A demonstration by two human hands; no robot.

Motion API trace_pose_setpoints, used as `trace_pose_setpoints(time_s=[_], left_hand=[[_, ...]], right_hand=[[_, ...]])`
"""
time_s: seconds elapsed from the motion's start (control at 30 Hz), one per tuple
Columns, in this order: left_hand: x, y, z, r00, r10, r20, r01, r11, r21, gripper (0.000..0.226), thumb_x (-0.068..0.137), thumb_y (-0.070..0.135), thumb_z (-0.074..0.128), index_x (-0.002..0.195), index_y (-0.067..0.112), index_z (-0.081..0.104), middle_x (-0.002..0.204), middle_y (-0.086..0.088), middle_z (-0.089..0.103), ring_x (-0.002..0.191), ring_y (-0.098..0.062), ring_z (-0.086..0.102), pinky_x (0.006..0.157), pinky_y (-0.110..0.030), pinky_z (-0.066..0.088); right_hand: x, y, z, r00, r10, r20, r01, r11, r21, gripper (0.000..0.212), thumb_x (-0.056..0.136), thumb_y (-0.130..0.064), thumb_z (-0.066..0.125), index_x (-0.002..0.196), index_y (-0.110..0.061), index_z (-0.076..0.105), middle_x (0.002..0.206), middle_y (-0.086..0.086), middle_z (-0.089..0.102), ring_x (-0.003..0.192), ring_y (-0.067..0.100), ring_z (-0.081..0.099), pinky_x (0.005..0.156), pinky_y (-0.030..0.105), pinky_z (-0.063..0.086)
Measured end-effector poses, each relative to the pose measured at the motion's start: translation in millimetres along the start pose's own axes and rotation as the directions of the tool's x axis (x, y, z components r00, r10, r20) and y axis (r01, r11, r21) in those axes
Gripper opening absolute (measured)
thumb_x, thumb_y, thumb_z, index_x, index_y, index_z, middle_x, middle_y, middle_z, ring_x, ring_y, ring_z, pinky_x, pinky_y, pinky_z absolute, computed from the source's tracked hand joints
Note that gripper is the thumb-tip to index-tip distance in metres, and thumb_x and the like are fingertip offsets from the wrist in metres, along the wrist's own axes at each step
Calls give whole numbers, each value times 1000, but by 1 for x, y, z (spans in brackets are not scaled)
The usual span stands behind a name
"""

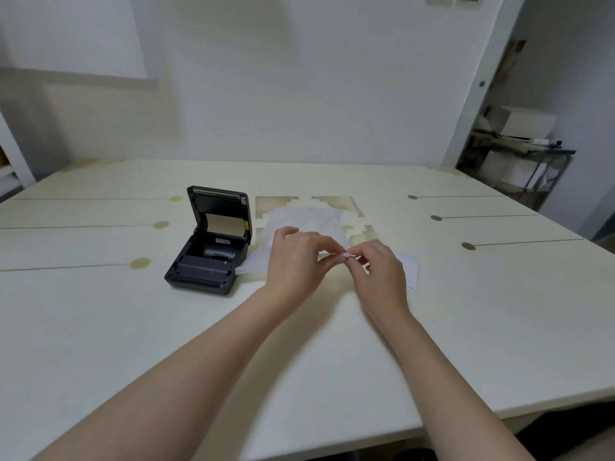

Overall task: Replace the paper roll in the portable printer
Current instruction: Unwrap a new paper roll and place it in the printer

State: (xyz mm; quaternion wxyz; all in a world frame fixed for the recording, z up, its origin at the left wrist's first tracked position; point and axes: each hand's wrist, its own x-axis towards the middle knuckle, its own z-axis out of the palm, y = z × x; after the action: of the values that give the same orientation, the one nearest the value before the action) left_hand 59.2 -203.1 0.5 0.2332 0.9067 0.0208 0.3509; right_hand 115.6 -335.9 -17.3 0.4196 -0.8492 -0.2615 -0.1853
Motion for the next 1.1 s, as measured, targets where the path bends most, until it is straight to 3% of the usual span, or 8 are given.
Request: trace_pose_setpoints(time_s=[0.1, 0.27, 0.5, 0.73, 0.83, 0.93, 1.0, 1.1], left_hand=[[0, -1, 5, 997, 77, -21, -76, 996, 42, 15, 84, 41, 67, 87, 31, 78, 83, 8, 77, 76, -16, 67, 86, -36, 37], [-1, -2, 13, 997, 72, 7, -71, 965, 251, 10, 86, 29, 68, 78, 25, 72, 72, 6, 71, 76, -22, 66, 80, -39, 38], [-17, -35, -16, 988, -150, -26, 148, 912, 382, 14, 95, 31, 58, 94, 26, 72, 95, 6, 73, 96, -23, 62, 80, -36, 26], [-21, -32, -43, 942, -335, 0, 293, 827, 480, 25, 90, 31, 50, 97, 25, 73, 101, 5, 70, 103, -23, 56, 90, -39, 31], [-18, -26, -43, 911, -404, 80, 342, 850, 401, 28, 89, 38, 49, 93, 25, 74, 114, 2, 66, 111, -24, 52, 93, -38, 32], [-9, -28, -39, 883, -444, 152, 415, 890, 187, 35, 93, 49, 49, 109, 24, 69, 133, -3, 56, 127, -25, 44, 102, -38, 34], [3, -33, -33, 856, -483, 185, 487, 873, 26, 39, 97, 44, 48, 126, 20, 58, 140, -8, 49, 133, -26, 41, 103, -38, 37], [27, -45, -17, 779, -582, 232, 614, 784, -93, 56, 99, 41, 46, 147, 12, 37, 147, -17, 41, 136, -32, 41, 109, -44, 38]], right_hand=[[1, 1, -1, 1000, -6, 30, 8, 999, -49, 9, 89, -11, 65, 83, -8, 70, 83, -7, 57, 86, 23, 60, 67, 28, 44], [0, 2, -1, 1000, 15, -28, -18, 995, -99, 10, 87, -23, 71, 83, -16, 76, 87, -9, 57, 91, 16, 47, 62, 22, 35], [2, 15, 0, 908, 374, -186, -376, 926, 26, 11, 90, -26, 68, 83, -20, 75, 95, -3, 49, 103, 19, 48, 86, 33, 46], [8, 16, 6, 811, 531, -245, -522, 846, 106, 18, 97, -22, 58, 92, -11, 71, 105, 5, 54, 113, 28, 46, 80, 36, 46], [14, 11, 9, 825, 531, -194, -525, 847, 87, 26, 100, -13, 44, 106, -8, 69, 126, 8, 55, 124, 29, 43, 94, 38, 45], [17, 3, 2, 869, 457, -189, -406, 877, 258, 38, 100, -4, 36, 122, -12, 65, 130, 2, 60, 125, 21, 52, 104, 31, 42], [23, 0, -3, 885, 445, -140, -383, 864, 327, 36, 99, -7, 38, 119, -15, 67, 114, -2, 70, 115, 17, 61, 99, 29, 47], [40, -1, -7, 892, 451, -28, -438, 878, 191, 30, 100, -24, 41, 103, -15, 70, 94, -4, 73, 99, 22, 67, 80, 31, 49]])
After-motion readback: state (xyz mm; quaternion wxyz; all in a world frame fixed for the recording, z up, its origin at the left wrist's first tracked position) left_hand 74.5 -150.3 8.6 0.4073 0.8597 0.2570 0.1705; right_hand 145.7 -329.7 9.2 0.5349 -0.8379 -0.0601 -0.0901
